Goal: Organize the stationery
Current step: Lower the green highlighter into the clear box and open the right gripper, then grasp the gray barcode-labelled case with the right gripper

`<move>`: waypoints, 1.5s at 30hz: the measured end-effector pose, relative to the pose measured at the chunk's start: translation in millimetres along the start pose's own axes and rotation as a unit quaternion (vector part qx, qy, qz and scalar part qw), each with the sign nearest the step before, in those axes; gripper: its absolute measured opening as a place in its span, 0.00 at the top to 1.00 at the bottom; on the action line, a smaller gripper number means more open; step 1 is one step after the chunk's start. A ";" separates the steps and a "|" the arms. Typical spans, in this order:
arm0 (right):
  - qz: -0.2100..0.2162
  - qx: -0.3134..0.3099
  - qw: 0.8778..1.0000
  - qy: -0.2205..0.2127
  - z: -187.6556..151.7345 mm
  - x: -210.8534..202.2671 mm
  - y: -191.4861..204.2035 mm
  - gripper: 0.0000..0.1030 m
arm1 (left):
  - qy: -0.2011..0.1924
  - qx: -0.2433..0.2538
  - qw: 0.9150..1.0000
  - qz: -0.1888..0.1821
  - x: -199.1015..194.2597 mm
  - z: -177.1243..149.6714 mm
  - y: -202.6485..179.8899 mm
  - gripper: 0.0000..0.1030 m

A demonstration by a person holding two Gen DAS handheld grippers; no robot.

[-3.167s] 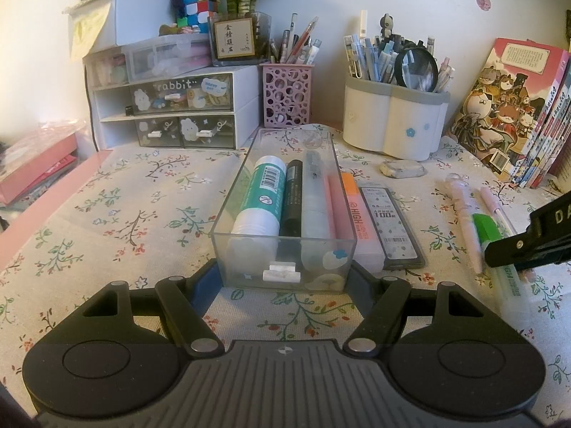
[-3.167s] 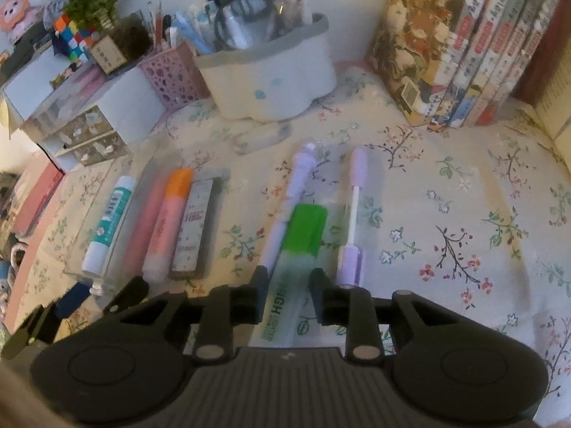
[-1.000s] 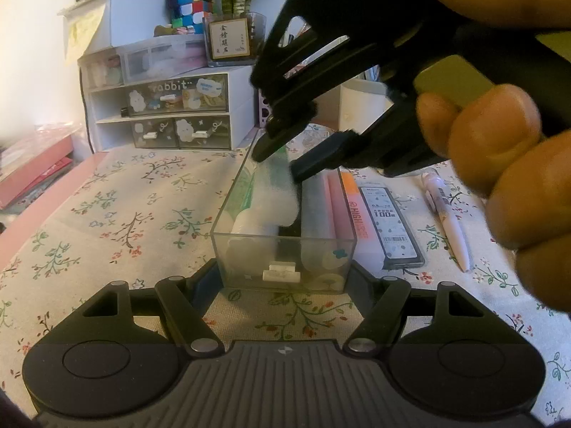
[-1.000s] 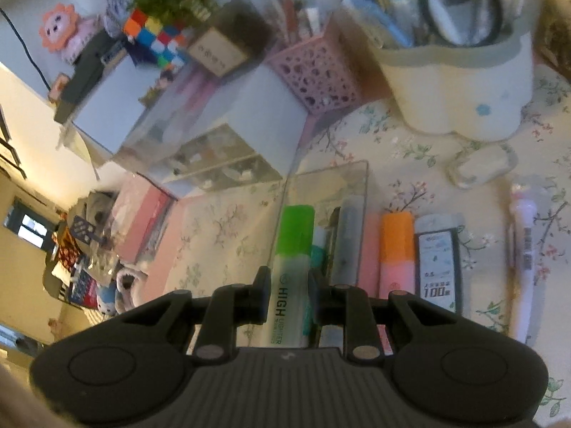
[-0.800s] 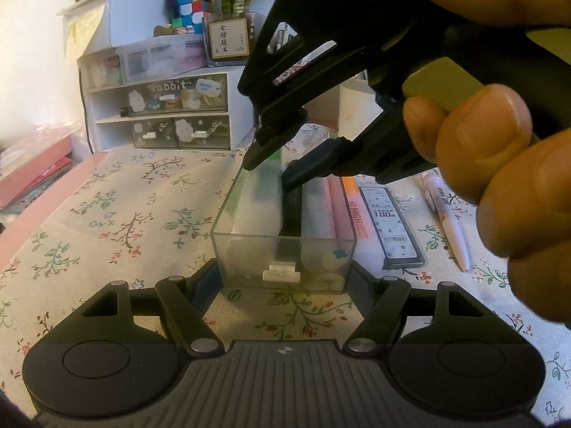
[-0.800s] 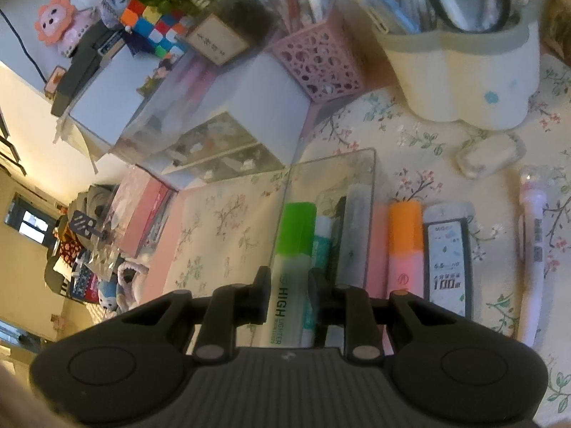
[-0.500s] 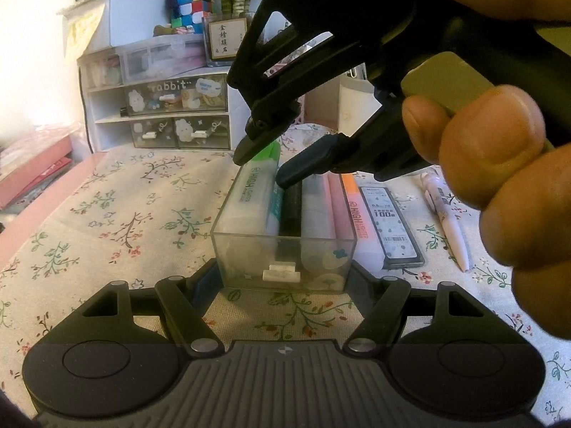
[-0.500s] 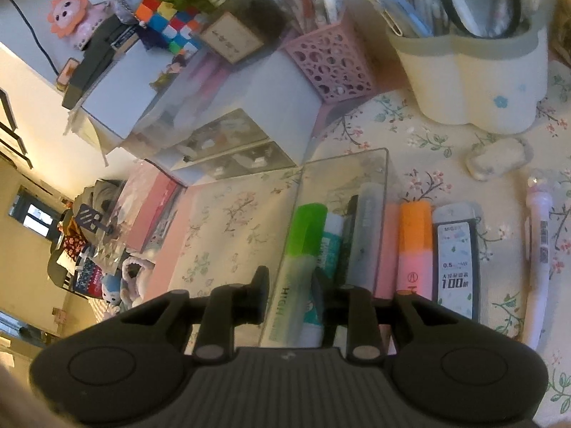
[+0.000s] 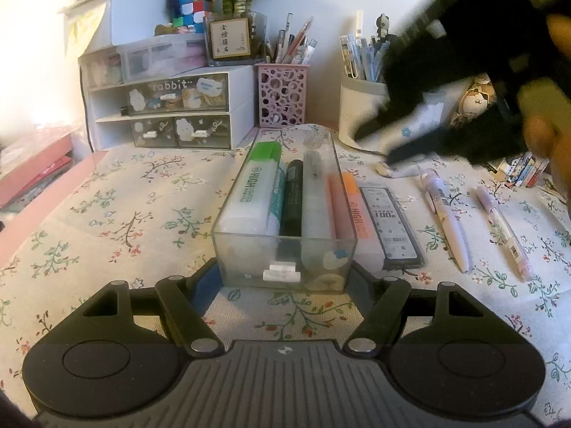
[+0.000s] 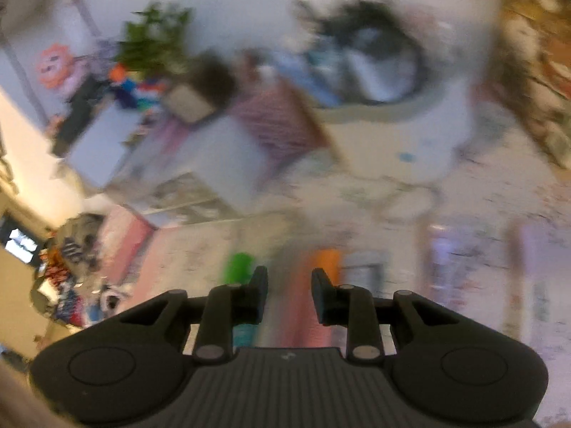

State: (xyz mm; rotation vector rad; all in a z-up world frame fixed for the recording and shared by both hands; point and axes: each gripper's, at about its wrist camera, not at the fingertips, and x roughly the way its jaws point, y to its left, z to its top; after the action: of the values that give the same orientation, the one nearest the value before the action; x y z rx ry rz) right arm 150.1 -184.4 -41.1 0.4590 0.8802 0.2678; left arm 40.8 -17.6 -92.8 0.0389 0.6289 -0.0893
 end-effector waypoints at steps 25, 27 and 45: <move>-0.126 -0.169 0.977 0.018 -37.4 31.1 15.3 0.80 | 0.000 -0.010 1.000 0.008 -6.0 -3.2 9.9 0.30; -0.135 -0.182 0.974 0.016 -38.5 36.1 21.9 0.78 | 0.000 -0.011 1.000 0.011 -6.1 -3.3 12.7 0.30; -0.141 -0.167 0.976 0.005 -39.0 32.3 20.1 0.79 | -0.004 -0.012 1.000 0.016 -7.7 -5.6 17.4 0.30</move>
State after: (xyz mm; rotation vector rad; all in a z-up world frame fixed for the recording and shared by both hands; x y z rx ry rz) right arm 138.4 -143.1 -74.4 0.0170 0.8790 0.1521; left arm 32.9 0.7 -92.6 0.0246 0.6210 -0.0505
